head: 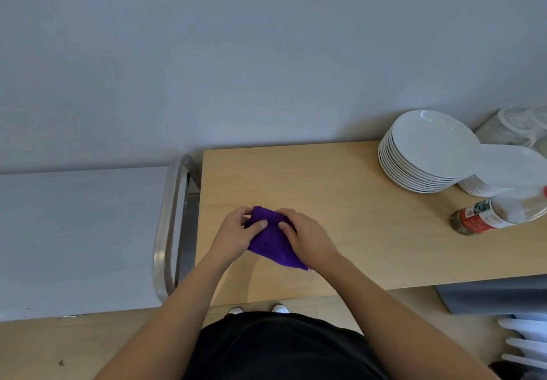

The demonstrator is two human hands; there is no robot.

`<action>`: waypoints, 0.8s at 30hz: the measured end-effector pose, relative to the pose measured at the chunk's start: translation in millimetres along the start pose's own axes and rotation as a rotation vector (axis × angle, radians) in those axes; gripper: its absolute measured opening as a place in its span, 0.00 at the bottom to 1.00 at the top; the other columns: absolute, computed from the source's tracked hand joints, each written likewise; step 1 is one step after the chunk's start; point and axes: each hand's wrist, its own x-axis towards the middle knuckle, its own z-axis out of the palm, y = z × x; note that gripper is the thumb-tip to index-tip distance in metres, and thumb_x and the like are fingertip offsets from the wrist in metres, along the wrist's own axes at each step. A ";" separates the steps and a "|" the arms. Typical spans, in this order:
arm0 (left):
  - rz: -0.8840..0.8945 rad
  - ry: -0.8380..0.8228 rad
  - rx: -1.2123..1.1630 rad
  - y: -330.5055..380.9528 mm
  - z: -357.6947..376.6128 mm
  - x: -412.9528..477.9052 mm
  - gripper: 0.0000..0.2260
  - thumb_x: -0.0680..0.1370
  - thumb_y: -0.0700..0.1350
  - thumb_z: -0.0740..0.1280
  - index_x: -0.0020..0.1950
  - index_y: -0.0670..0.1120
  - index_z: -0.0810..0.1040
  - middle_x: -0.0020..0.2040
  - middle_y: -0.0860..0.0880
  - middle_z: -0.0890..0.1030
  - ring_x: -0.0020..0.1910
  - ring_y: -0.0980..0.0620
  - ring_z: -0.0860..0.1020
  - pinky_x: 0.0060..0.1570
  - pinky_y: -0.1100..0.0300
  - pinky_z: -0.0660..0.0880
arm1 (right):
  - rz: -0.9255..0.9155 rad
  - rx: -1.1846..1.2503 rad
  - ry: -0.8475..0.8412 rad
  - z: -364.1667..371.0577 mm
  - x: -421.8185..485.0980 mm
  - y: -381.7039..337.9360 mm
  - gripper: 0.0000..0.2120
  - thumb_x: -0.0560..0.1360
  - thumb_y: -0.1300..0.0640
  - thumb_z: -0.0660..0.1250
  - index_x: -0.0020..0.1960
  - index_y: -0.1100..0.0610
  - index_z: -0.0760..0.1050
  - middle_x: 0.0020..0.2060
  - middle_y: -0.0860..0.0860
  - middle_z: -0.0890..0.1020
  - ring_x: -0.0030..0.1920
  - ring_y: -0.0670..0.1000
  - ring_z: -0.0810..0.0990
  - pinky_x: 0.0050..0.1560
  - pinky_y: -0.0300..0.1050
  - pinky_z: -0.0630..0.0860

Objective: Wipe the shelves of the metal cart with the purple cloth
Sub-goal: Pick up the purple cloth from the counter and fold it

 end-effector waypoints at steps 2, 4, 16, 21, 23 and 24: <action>-0.012 0.038 0.072 -4.2 4.1 -1.9 0.16 0.76 0.48 0.71 0.61 0.47 0.75 0.53 0.49 0.81 0.50 0.53 0.79 0.49 0.54 0.81 | 0.019 -0.005 -0.032 -1.9 -0.2 2.1 0.16 0.82 0.50 0.57 0.69 0.49 0.68 0.60 0.48 0.80 0.58 0.50 0.78 0.57 0.46 0.75; -0.025 0.066 0.093 -6.6 7.3 -5.0 0.16 0.77 0.49 0.70 0.62 0.46 0.74 0.53 0.49 0.80 0.50 0.55 0.79 0.47 0.57 0.81 | 0.011 0.027 -0.007 -2.9 -2.3 0.6 0.12 0.82 0.50 0.58 0.65 0.47 0.67 0.57 0.48 0.80 0.54 0.49 0.78 0.53 0.46 0.76; 0.035 0.058 0.093 -2.1 -2.9 -14.6 0.14 0.74 0.49 0.74 0.51 0.50 0.70 0.48 0.47 0.82 0.45 0.47 0.81 0.40 0.50 0.81 | 0.040 0.189 -0.074 -16.6 -8.0 -4.2 0.17 0.72 0.49 0.73 0.55 0.41 0.68 0.48 0.43 0.80 0.47 0.46 0.80 0.46 0.43 0.78; 0.050 0.069 -0.037 8.2 -9.2 -18.0 0.11 0.75 0.47 0.72 0.52 0.49 0.73 0.49 0.45 0.82 0.47 0.48 0.82 0.40 0.53 0.80 | 0.034 0.424 0.203 -14.7 -11.3 -4.9 0.11 0.77 0.59 0.68 0.55 0.45 0.80 0.51 0.41 0.81 0.54 0.39 0.77 0.53 0.32 0.72; 0.055 0.080 -0.090 13.3 -8.5 -18.5 0.10 0.76 0.46 0.72 0.53 0.49 0.73 0.50 0.45 0.81 0.48 0.48 0.81 0.40 0.54 0.80 | 0.012 0.347 0.268 -10.3 -9.7 -7.2 0.11 0.78 0.59 0.66 0.57 0.46 0.81 0.53 0.45 0.78 0.55 0.41 0.76 0.57 0.33 0.71; 0.054 0.083 -0.112 15.6 -8.4 -18.8 0.10 0.76 0.46 0.71 0.54 0.48 0.74 0.51 0.46 0.81 0.48 0.48 0.81 0.40 0.55 0.80 | 0.011 0.300 0.284 -8.3 -8.9 -8.6 0.11 0.79 0.57 0.65 0.58 0.46 0.80 0.54 0.46 0.77 0.56 0.43 0.75 0.59 0.36 0.71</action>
